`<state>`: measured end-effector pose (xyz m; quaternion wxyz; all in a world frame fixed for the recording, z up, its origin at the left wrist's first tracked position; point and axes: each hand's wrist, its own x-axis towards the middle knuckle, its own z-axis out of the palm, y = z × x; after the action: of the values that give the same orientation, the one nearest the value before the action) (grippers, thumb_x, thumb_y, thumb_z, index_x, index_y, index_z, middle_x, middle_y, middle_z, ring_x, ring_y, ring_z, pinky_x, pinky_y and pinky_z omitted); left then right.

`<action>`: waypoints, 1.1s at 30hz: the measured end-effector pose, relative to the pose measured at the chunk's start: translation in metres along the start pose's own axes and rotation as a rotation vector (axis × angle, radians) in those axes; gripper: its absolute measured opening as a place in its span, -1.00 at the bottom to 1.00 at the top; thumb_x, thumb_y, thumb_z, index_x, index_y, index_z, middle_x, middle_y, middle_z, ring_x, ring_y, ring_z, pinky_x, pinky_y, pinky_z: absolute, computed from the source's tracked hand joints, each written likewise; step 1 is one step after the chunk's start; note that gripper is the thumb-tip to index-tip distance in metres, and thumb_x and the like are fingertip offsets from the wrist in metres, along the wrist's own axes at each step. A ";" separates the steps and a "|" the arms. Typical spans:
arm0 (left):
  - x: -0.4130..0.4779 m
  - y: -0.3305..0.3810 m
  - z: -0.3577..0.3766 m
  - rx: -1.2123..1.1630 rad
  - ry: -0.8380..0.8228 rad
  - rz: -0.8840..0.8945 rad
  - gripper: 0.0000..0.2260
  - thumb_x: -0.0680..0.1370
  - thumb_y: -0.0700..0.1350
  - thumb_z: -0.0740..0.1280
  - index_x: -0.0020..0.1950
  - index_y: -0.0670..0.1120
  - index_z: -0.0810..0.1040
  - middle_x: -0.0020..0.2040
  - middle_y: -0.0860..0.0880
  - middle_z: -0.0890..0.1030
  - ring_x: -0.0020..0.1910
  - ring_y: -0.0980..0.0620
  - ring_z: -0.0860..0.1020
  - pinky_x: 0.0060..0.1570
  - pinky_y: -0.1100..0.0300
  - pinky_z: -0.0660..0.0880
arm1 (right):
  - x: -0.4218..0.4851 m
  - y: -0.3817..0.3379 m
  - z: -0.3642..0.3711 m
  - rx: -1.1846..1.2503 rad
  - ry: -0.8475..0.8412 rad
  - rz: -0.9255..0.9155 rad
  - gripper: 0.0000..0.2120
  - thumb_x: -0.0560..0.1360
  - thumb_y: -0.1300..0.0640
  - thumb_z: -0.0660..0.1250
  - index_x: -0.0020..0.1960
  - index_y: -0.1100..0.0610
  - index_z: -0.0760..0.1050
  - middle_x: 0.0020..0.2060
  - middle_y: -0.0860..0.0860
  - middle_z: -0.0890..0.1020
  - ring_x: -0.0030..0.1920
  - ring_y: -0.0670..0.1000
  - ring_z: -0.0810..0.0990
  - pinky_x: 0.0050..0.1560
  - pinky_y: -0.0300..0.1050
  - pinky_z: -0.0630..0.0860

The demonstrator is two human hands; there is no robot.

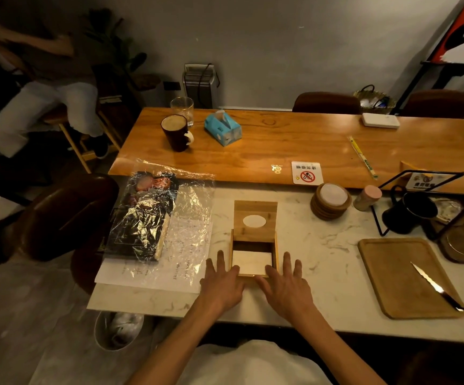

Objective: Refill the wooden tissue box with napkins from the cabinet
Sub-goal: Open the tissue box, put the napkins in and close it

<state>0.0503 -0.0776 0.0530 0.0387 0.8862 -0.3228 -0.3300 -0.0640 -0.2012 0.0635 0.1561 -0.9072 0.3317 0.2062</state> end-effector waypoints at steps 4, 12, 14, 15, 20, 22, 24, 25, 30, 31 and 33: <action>-0.008 -0.003 -0.013 -0.285 0.035 0.080 -0.60 0.61 0.04 0.19 0.43 0.14 0.21 0.56 -0.12 0.13 0.51 -0.23 0.18 0.40 -0.20 0.29 | 0.001 0.007 -0.014 0.380 0.045 -0.106 -0.46 0.58 -0.31 -0.05 0.53 -0.25 0.08 0.59 0.04 -0.04 0.57 0.16 -0.04 0.47 0.17 0.17; -0.006 -0.021 -0.041 -1.583 -0.260 0.003 -0.39 0.58 0.28 0.09 0.57 0.10 0.04 0.57 -0.05 0.20 0.51 -0.10 0.24 0.49 -0.18 0.12 | 0.009 0.036 -0.033 1.935 -0.266 0.218 -0.33 0.51 -0.40 0.04 0.55 -0.21 0.01 0.54 0.15 0.19 0.49 0.31 0.22 0.42 0.33 0.18; -0.009 -0.020 -0.042 -1.538 -0.349 0.017 -0.38 0.58 0.32 0.01 0.58 0.13 -0.04 0.59 -0.01 0.12 0.55 -0.11 0.14 0.46 -0.30 0.05 | 0.013 0.040 -0.028 1.876 -0.338 0.221 -0.36 0.50 -0.43 -0.01 0.53 -0.25 0.09 0.53 0.14 0.24 0.48 0.29 0.24 0.39 0.38 0.14; -0.008 -0.019 -0.045 -1.461 -0.342 0.018 -0.38 0.58 0.34 -0.02 0.58 0.15 -0.06 0.59 -0.01 0.09 0.56 -0.13 0.09 0.43 -0.35 0.03 | 0.017 0.040 -0.028 1.769 -0.314 0.226 -0.36 0.50 -0.44 -0.06 0.52 -0.25 0.14 0.52 0.13 0.26 0.50 0.28 0.21 0.42 0.39 0.09; 0.033 -0.015 -0.093 -1.320 -0.282 0.043 -0.38 0.54 0.40 -0.01 0.56 0.26 -0.03 0.60 -0.13 0.06 0.53 -0.31 0.10 0.25 -0.52 0.18 | 0.062 0.036 -0.064 1.571 -0.324 0.218 -0.38 0.52 -0.43 -0.13 0.50 -0.23 0.19 0.52 0.17 0.23 0.48 0.33 0.21 0.40 0.42 0.15; 0.044 -0.012 -0.109 -1.406 -0.381 0.107 -0.41 0.51 0.43 0.01 0.51 0.29 0.14 0.50 -0.13 0.28 0.44 -0.34 0.26 0.05 -0.45 0.39 | 0.080 0.037 -0.080 1.680 -0.442 0.203 -0.36 0.52 -0.42 -0.08 0.48 -0.16 0.28 0.49 0.23 0.26 0.44 0.41 0.25 0.35 0.47 0.17; 0.048 -0.013 -0.114 -1.444 -0.419 0.114 -0.38 0.50 0.45 0.00 0.47 0.18 0.29 0.38 -0.10 0.42 0.36 -0.33 0.36 -0.04 -0.36 0.47 | 0.084 0.040 -0.088 1.653 -0.486 0.176 -0.34 0.51 -0.43 -0.03 0.43 -0.08 0.36 0.42 0.25 0.35 0.38 0.43 0.32 0.31 0.46 0.25; 0.046 -0.014 -0.112 -1.453 -0.403 0.107 -0.37 0.51 0.43 0.00 0.42 0.10 0.37 0.36 -0.09 0.44 0.34 -0.30 0.38 -0.03 -0.33 0.49 | 0.081 0.040 -0.087 1.606 -0.479 0.151 -0.38 0.52 -0.40 0.02 0.39 -0.05 0.41 0.37 0.22 0.41 0.34 0.40 0.39 0.30 0.42 0.33; 0.026 -0.023 -0.070 -1.294 -0.151 0.232 -0.74 0.57 -0.09 0.34 0.26 0.01 0.58 0.44 0.02 0.39 0.36 -0.06 0.41 0.19 -0.06 0.44 | 0.057 0.045 -0.045 1.468 -0.212 -0.052 -0.61 0.52 0.04 0.39 0.33 -0.13 0.49 0.34 0.03 0.51 0.23 0.04 0.56 0.15 0.00 0.57; 0.022 -0.025 -0.058 -1.273 -0.092 0.258 -0.62 0.57 -0.18 0.35 0.36 0.08 0.49 0.47 0.06 0.34 0.36 0.00 0.40 0.20 0.04 0.44 | 0.052 0.046 -0.033 1.507 -0.162 -0.072 -0.49 0.50 0.10 0.41 0.40 -0.14 0.40 0.35 0.03 0.49 0.24 0.01 0.56 0.11 -0.07 0.58; 0.014 -0.026 -0.036 -1.251 -0.001 0.271 -0.42 0.57 -0.23 0.35 0.52 0.12 0.25 0.49 0.11 0.25 0.43 0.06 0.31 0.26 0.17 0.42 | 0.044 0.045 -0.014 1.544 -0.066 -0.067 -0.34 0.48 0.15 0.44 0.49 -0.15 0.27 0.38 0.07 0.44 0.25 0.00 0.54 0.10 -0.10 0.57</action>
<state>0.0947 -0.0705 0.0663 0.5898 0.6474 -0.1782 -0.4486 -0.0599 -0.2636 0.0477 0.7604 -0.5442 0.3490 -0.0614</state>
